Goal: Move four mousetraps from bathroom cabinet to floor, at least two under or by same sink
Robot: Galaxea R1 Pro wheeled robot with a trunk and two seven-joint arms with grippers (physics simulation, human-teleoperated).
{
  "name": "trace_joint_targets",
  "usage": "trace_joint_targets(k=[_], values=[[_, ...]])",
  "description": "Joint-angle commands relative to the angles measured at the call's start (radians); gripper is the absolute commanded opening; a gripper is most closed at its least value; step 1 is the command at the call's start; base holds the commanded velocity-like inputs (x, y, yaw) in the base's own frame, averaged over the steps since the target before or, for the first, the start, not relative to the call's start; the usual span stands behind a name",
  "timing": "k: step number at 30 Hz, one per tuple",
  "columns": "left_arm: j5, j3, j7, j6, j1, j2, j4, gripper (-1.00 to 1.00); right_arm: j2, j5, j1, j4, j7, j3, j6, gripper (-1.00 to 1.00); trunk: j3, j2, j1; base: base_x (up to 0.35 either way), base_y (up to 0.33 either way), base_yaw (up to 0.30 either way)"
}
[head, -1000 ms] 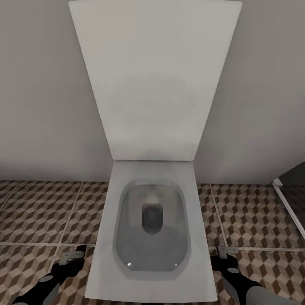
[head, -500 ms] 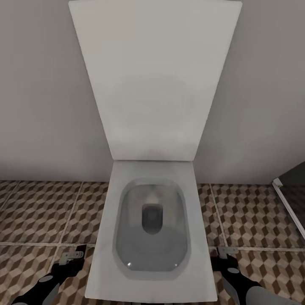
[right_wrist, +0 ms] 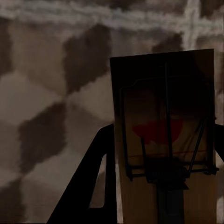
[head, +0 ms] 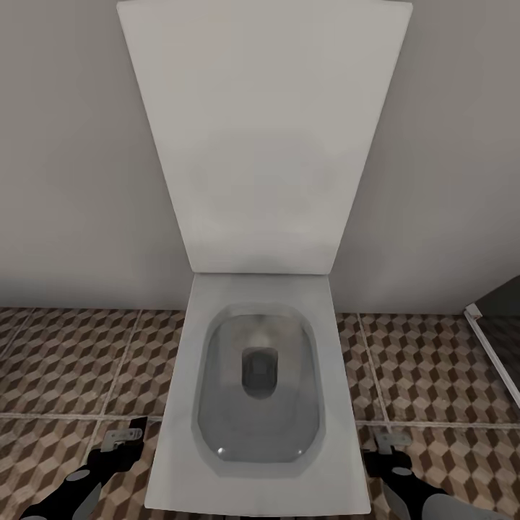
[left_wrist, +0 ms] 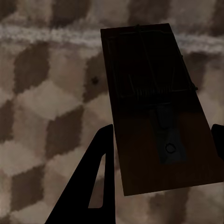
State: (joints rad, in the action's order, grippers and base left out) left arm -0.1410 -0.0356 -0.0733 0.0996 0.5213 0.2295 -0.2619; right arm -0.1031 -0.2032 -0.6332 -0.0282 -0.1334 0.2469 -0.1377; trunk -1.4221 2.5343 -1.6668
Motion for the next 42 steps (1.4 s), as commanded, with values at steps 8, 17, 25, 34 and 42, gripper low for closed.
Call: trace_joint_targets(k=[8,17,25,34,42], values=[[-0.008,-0.004,0.0,0.003,0.001,0.001,0.001,-1.0,-0.002,-0.009,0.0,0.01,0.04,0.01,0.021,-1.0,-0.001,0.0,0.0,0.0,0.0,0.0],[-0.008,-0.004,0.0,0.003,0.001,0.001,0.001,-1.0,-0.004,-0.007,0.0,0.01,0.074,0.013,0.045,-1.0,-0.001,0.0,0.0,0.0,0.0,0.0],[-0.008,-0.004,0.0,0.003,0.001,0.0,0.001,-1.0,-0.007,-0.004,0.0,0.01,0.087,0.017,0.06,-1.0,-0.001,0.0,0.0,0.0,0.0,0.0],[-0.008,-0.005,0.0,0.003,0.001,0.0,0.001,-1.0,-0.007,-0.003,0.0,-0.008,0.09,0.016,0.1,-1.0,-0.001,0.0,0.0,0.0,0.0,0.0],[-0.008,-0.004,0.0,0.003,0.0,0.001,0.001,-1.0,0.026,-0.006,0.0,-0.08,0.086,0.014,0.145,-1.0,-0.001,0.0,0.0,0.0,0.0,0.0]])
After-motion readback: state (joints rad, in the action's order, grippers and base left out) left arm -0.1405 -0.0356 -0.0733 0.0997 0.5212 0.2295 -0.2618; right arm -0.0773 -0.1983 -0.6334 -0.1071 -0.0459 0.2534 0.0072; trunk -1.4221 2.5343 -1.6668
